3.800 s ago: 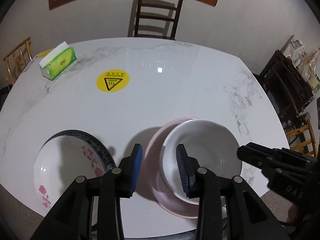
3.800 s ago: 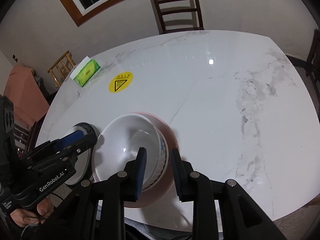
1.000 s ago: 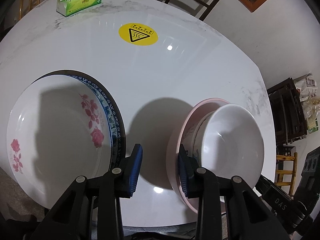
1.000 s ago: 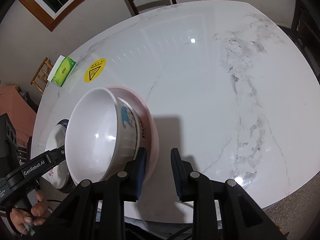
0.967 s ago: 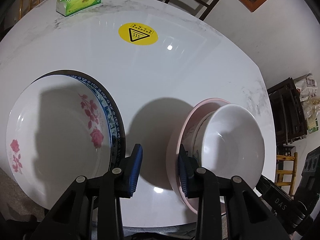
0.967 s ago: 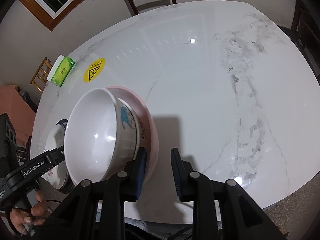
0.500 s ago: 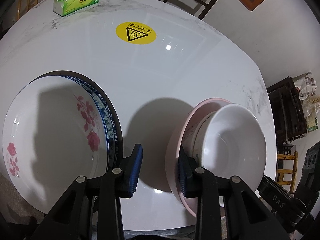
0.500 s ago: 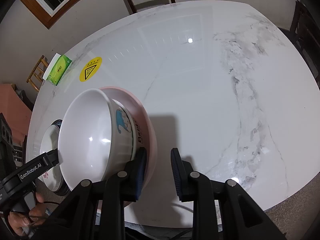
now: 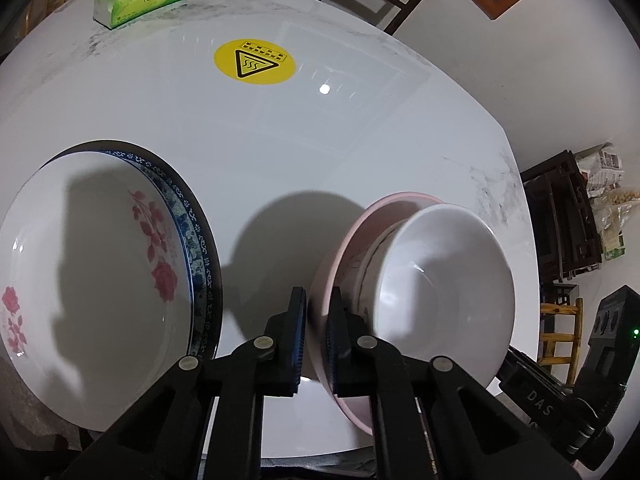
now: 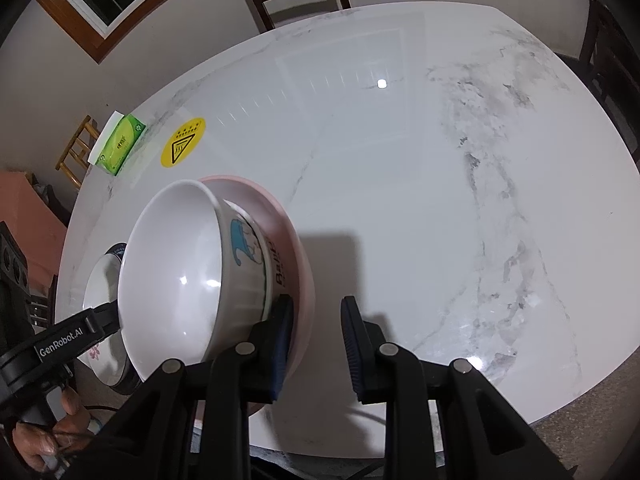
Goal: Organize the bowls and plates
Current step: 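Lift the nested bowl stack with both tools and carry it over the plate stack, then lower the bowl stack onto the pink-flowered plate and open both tools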
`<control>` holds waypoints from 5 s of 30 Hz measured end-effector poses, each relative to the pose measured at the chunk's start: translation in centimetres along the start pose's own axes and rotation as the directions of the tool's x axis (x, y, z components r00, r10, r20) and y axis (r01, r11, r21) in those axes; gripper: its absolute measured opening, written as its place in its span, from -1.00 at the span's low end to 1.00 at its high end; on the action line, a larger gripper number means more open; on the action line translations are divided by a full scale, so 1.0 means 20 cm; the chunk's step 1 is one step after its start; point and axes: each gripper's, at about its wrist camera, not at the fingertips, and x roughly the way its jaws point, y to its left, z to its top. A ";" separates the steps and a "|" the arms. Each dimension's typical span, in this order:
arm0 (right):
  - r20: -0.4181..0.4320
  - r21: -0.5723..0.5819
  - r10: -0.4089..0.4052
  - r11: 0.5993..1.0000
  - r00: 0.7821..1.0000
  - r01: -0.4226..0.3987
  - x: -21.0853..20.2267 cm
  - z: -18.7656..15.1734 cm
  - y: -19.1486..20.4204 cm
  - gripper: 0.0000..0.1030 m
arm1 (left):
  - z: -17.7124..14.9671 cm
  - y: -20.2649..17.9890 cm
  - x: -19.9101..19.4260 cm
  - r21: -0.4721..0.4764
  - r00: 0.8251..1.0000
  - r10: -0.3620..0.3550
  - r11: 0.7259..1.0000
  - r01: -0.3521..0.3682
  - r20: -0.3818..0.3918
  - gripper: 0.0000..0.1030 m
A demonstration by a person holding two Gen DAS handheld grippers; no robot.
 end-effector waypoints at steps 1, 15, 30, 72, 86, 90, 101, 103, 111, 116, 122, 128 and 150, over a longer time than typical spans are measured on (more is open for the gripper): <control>0.004 0.000 0.007 1.000 1.000 -0.007 0.00 0.00 0.00 -0.62 | 0.00 -0.01 0.00 0.004 1.000 0.005 1.000 -0.005 0.003 -0.89; 0.033 0.001 0.015 1.000 0.999 -0.015 0.00 0.00 0.03 -0.77 | -0.02 -0.02 -0.01 0.027 0.999 0.021 0.999 -0.022 0.039 -0.90; 0.053 -0.006 0.005 1.000 0.999 -0.005 -0.01 0.00 0.03 -0.78 | -0.02 -0.05 -0.01 0.057 0.996 0.058 0.997 -0.062 0.062 -0.91; 0.083 -0.069 -0.010 0.998 0.996 0.016 -0.11 0.00 0.14 -0.78 | -0.03 -0.05 -0.15 0.081 0.990 0.068 0.994 -0.079 0.126 -0.92; 0.085 -0.118 0.017 0.993 0.996 -0.007 -0.15 0.00 0.28 -0.78 | -0.02 0.03 -0.28 0.057 0.982 0.087 0.994 -0.098 0.167 -0.91; 0.086 -0.139 0.027 0.990 0.996 -0.015 -0.15 0.01 0.33 -0.78 | -0.02 0.05 -0.32 0.045 0.980 0.093 0.994 -0.103 0.178 -0.91; 0.075 -0.196 0.053 0.980 0.996 -0.037 -0.15 0.03 0.50 -0.78 | 0.00 0.16 -0.43 0.008 0.970 0.122 0.992 -0.126 0.209 -0.91; 0.074 -0.209 0.058 0.977 0.996 -0.041 -0.15 0.03 0.53 -0.78 | -0.01 0.19 -0.46 -0.002 0.967 0.127 0.992 -0.130 0.219 -0.91; 0.054 -0.253 0.081 0.965 0.995 -0.064 -0.13 0.03 0.67 -0.78 | -0.01 0.29 -0.54 -0.039 0.960 0.151 0.989 -0.146 0.237 -0.91; 0.040 -0.281 0.094 0.957 0.995 -0.079 -0.11 0.01 0.75 -0.78 | -0.01 0.37 -0.59 -0.067 0.955 0.167 0.986 -0.156 0.243 -0.91; 0.015 -0.315 0.108 0.944 0.994 -0.098 -0.08 -0.01 0.85 -0.78 | -0.03 0.47 -0.63 -0.106 0.950 0.191 0.980 -0.169 0.249 -0.91; -0.014 -0.349 0.116 0.930 0.993 -0.114 -0.04 -0.04 0.95 -0.78 | -0.04 0.56 -0.68 -0.144 0.943 0.212 0.973 -0.180 0.255 -0.90; -0.070 -0.392 0.098 0.912 0.993 -0.118 0.10 -0.08 1.10 -0.78 | -0.07 0.75 -0.65 -0.211 0.944 0.241 0.958 -0.195 0.225 -0.91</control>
